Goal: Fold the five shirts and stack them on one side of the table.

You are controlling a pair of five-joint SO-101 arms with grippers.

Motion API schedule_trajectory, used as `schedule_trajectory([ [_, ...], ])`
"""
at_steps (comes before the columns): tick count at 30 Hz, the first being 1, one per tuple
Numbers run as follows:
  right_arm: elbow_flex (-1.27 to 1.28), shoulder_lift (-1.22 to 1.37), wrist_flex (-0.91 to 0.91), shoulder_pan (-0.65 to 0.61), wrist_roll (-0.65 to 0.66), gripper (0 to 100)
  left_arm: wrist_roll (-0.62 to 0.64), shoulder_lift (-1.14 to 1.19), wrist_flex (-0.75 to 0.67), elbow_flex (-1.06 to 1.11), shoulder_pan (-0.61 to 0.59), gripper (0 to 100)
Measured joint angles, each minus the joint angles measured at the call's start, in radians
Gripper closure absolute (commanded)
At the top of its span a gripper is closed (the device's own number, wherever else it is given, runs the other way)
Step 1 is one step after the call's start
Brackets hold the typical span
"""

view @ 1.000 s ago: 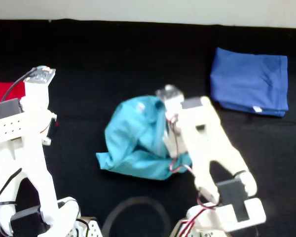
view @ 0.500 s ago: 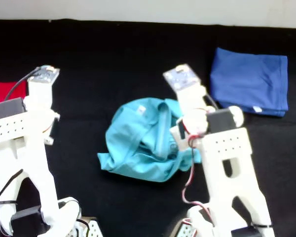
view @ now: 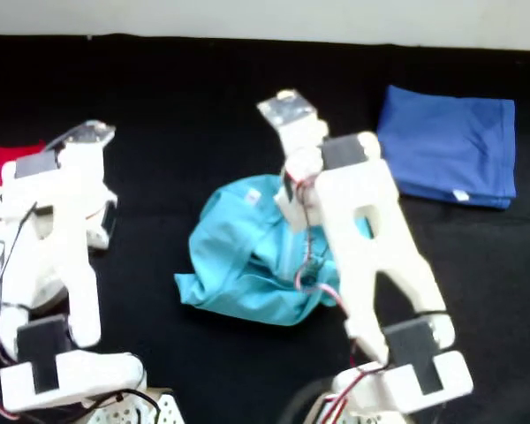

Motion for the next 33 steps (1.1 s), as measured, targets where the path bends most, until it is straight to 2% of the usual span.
schedule_trajectory([
  [5, -0.074, 0.015, 0.031, 0.037, 0.0, 75.2, 0.068, 0.118, 0.095, -0.19, 0.063, 85],
  [13, -0.087, 0.018, 0.034, 0.044, -0.003, 75.2, 0.186, 0.316, 0.222, -0.462, 0.203, 84],
  [21, -0.087, 0.018, 0.129, 0.265, 0.009, 75.2, 0.362, 0.442, 0.295, -0.724, 0.45, 84],
  [26, -0.087, 0.008, 0.169, 0.391, 0.086, 75.2, 0.442, 0.559, 0.298, -0.83, 0.537, 84],
  [33, -0.087, -0.153, 0.184, 0.531, 0.164, 75.2, 0.594, 0.661, 0.302, -0.91, 0.649, 84],
])
